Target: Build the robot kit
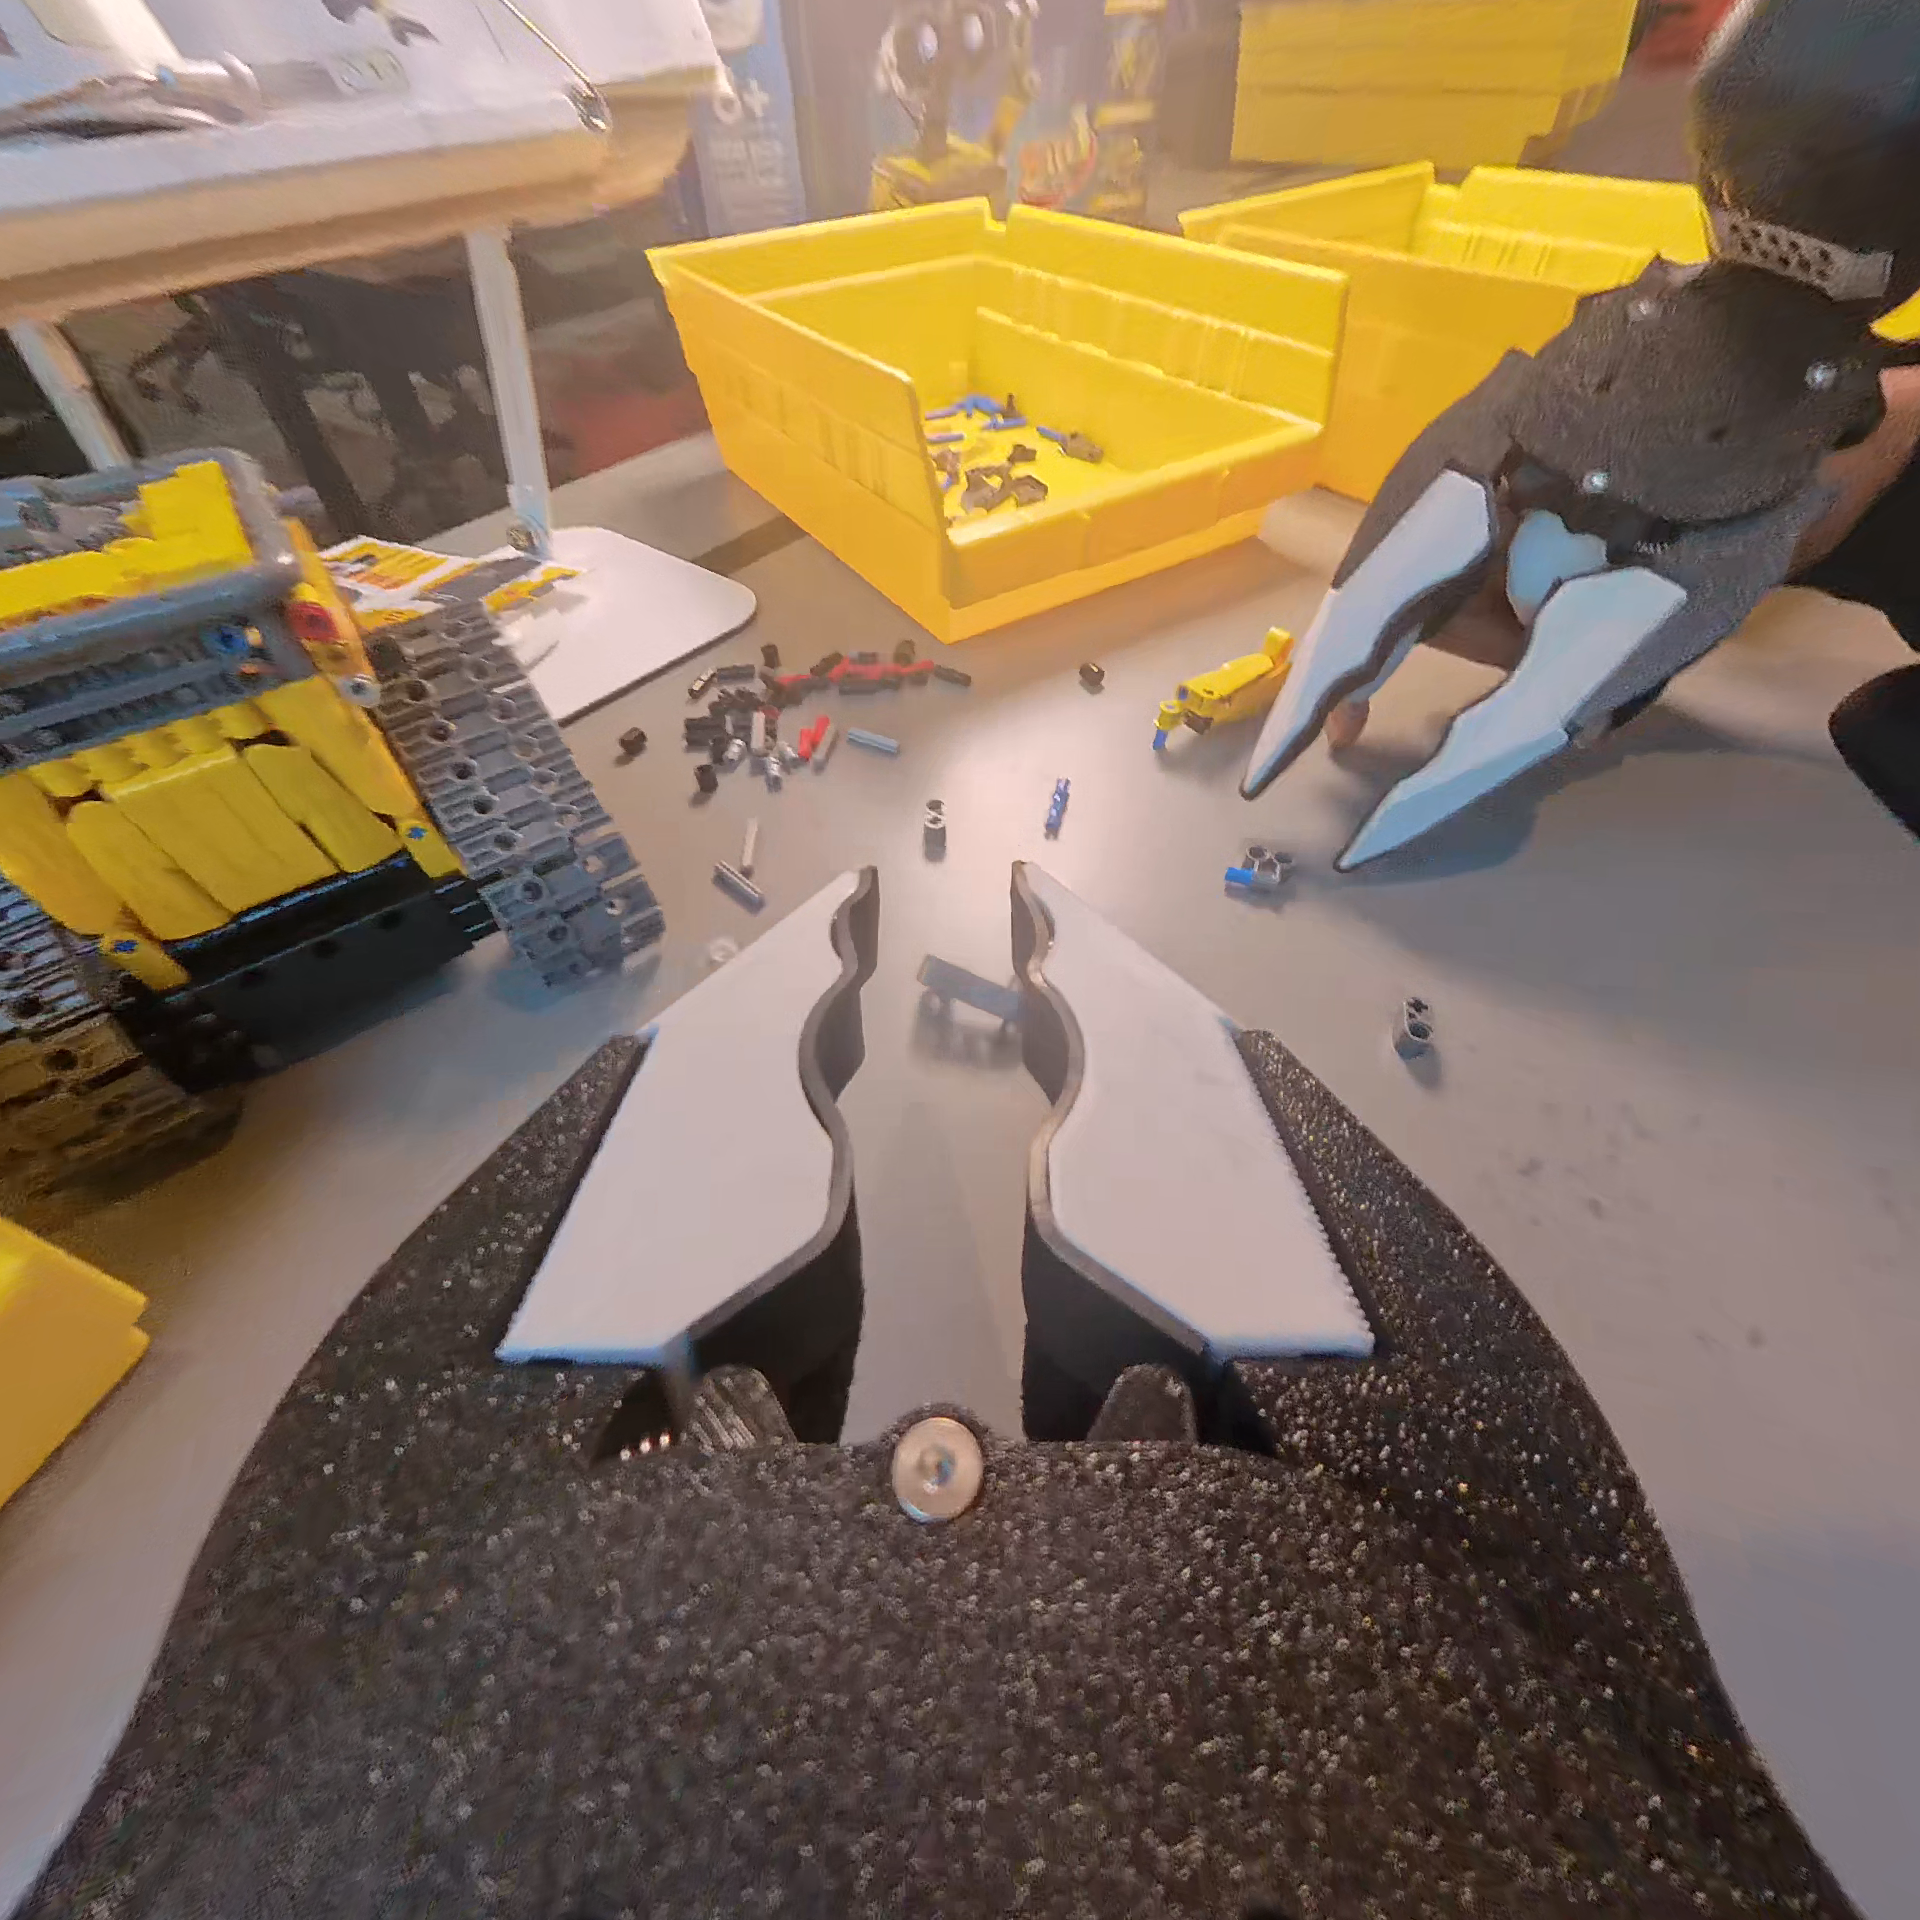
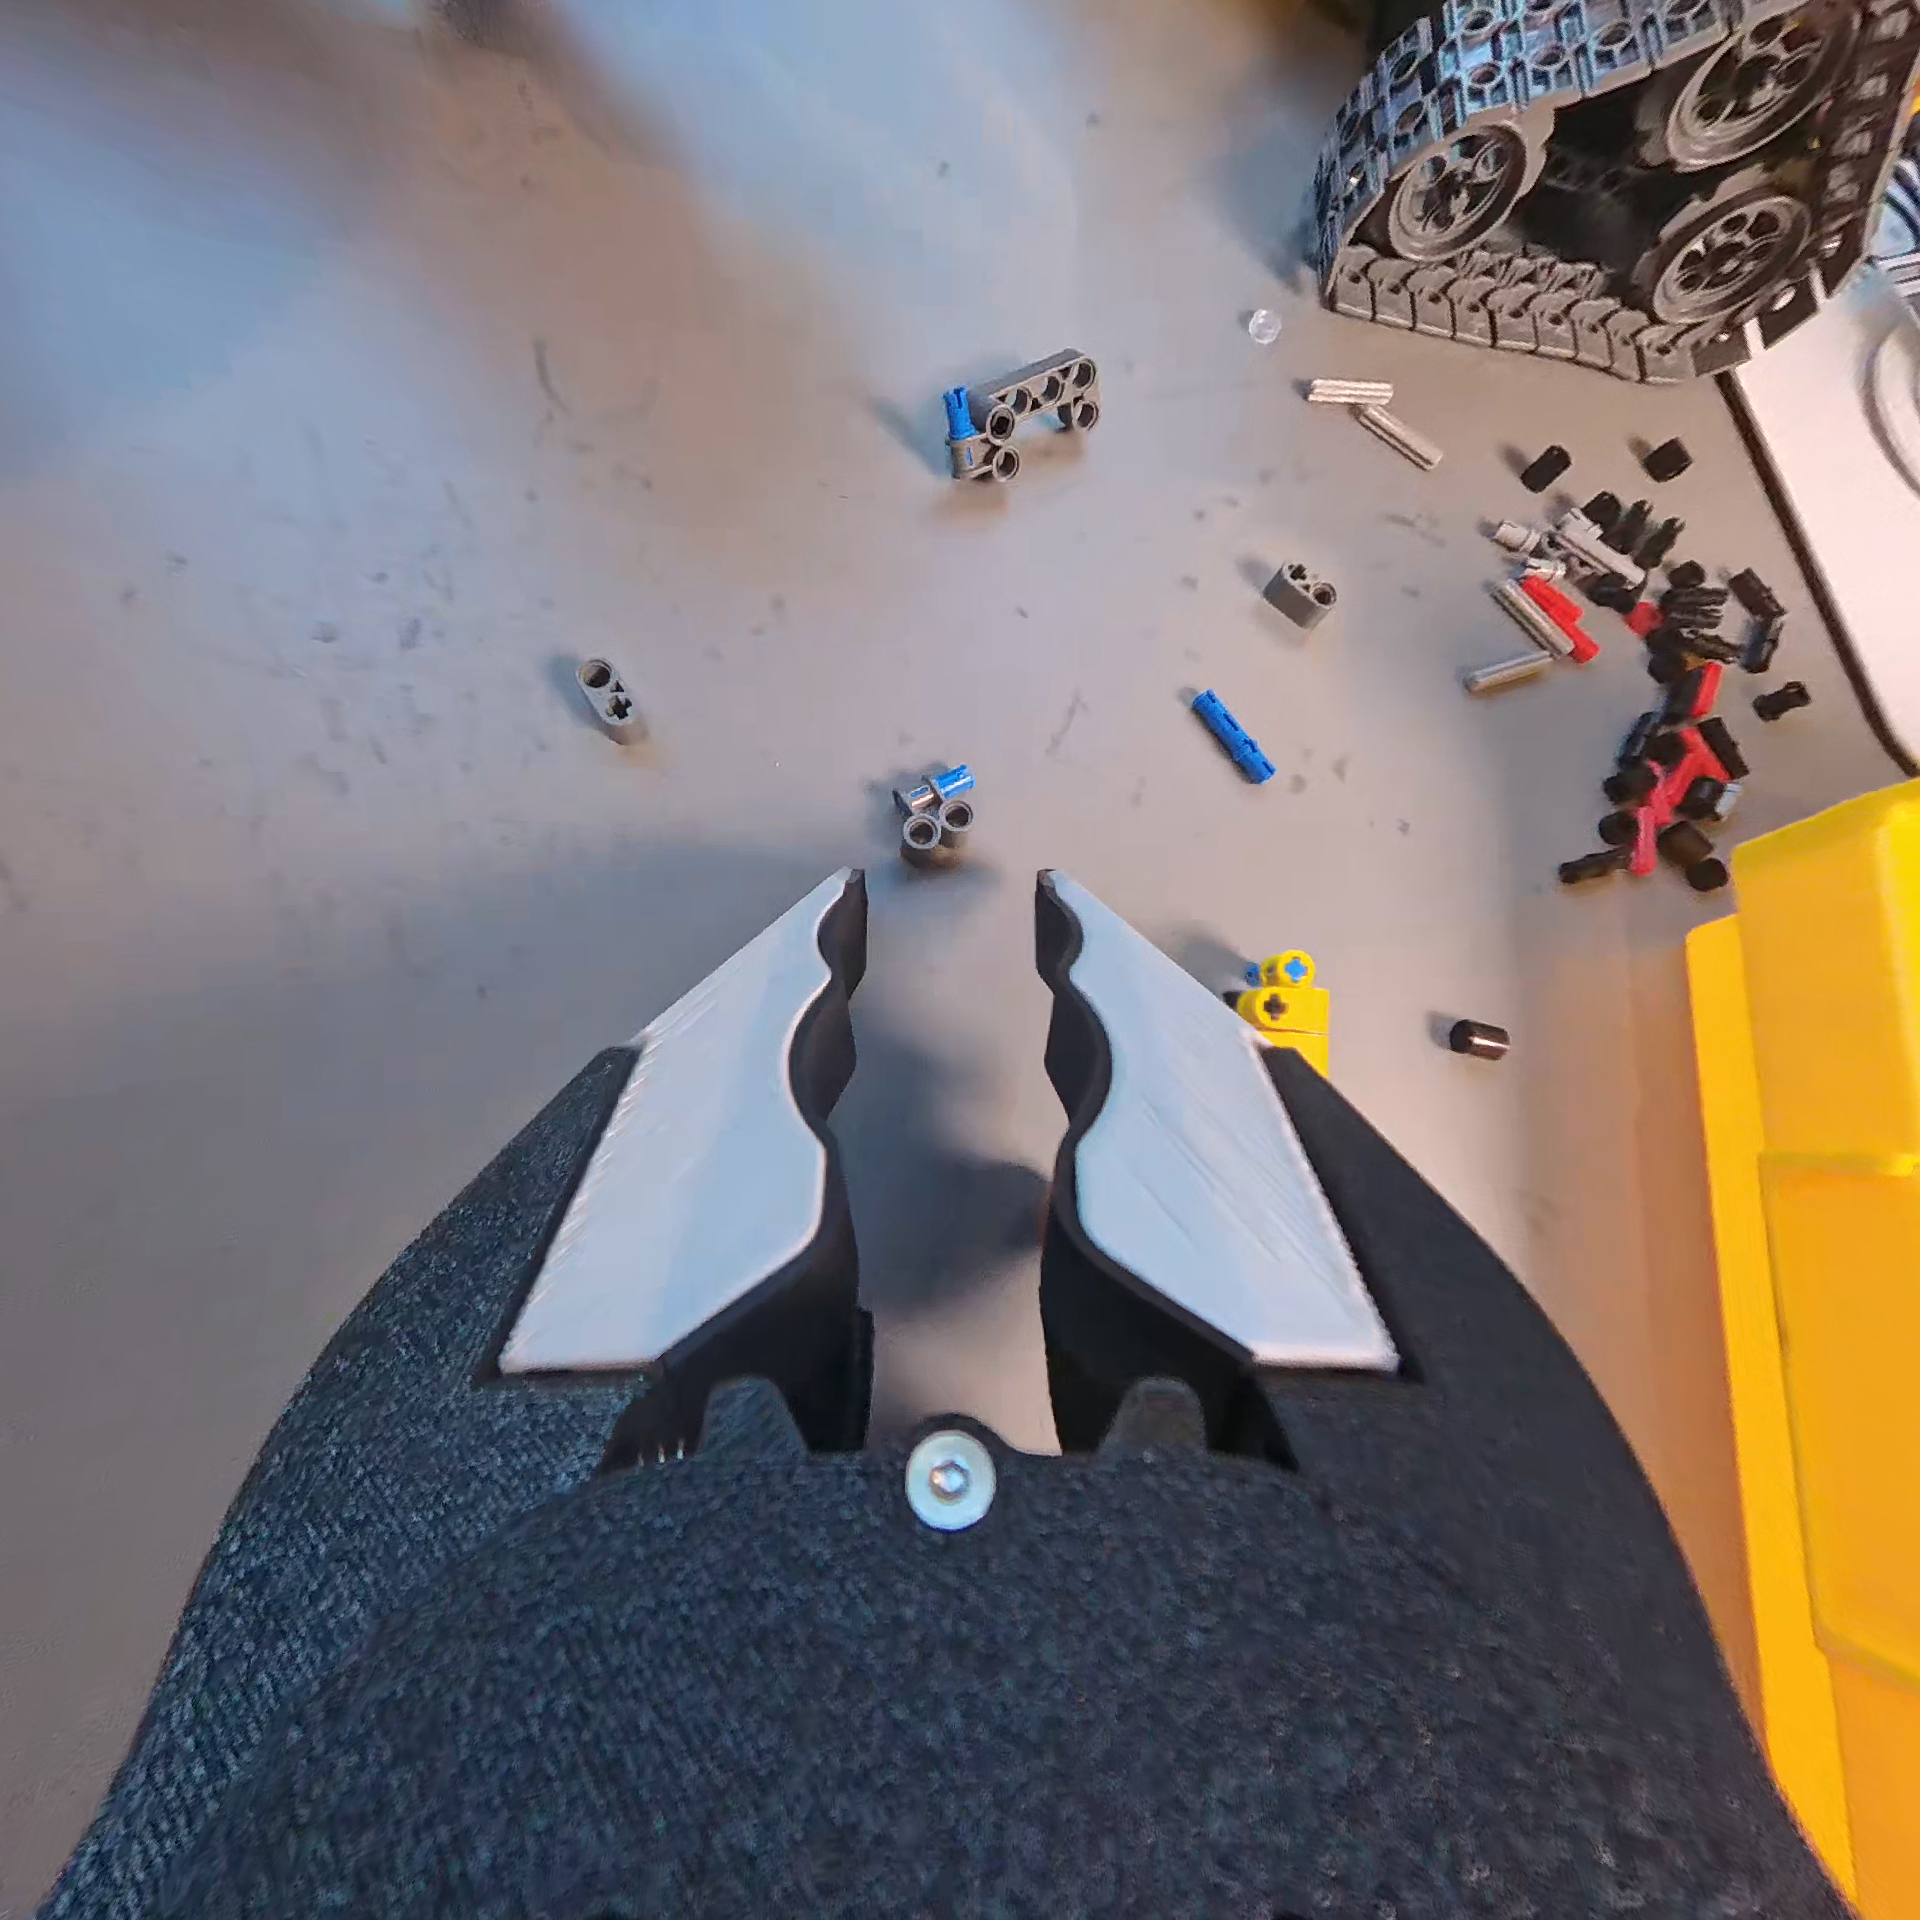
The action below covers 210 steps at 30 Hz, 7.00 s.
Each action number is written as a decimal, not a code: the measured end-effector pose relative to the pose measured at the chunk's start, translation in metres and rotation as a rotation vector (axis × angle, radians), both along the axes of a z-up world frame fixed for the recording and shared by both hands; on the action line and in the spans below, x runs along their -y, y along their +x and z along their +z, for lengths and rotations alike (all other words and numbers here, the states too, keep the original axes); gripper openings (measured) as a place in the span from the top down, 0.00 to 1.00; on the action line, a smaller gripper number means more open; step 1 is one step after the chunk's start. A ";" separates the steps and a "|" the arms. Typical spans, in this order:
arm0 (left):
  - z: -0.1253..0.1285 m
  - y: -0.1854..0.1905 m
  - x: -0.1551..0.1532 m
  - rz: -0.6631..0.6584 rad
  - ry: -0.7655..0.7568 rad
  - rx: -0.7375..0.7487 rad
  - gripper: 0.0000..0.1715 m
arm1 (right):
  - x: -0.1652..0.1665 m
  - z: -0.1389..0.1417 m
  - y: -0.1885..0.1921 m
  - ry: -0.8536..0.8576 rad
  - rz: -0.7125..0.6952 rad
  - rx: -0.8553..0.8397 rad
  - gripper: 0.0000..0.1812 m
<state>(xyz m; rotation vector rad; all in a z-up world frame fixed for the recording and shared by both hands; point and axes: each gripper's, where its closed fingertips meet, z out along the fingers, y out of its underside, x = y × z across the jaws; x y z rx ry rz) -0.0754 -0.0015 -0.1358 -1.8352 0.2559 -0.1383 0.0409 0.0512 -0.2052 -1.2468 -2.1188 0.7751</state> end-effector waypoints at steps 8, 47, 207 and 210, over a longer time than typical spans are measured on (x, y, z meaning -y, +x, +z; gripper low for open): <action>-0.023 0.041 0.004 -0.148 -0.096 -0.112 0.85 | 0.010 -0.006 -0.011 -0.004 0.021 0.096 0.92; -0.007 0.099 0.041 -0.516 0.001 -0.138 0.86 | 0.093 0.078 -0.018 -0.684 0.231 -0.204 0.93; -0.078 0.117 0.023 -0.383 -0.403 -0.290 0.96 | 0.061 0.013 0.018 -0.064 0.254 0.085 0.97; -0.076 0.112 0.028 -0.400 -0.418 -0.305 0.97 | 0.061 0.008 0.019 -0.051 0.248 0.106 0.97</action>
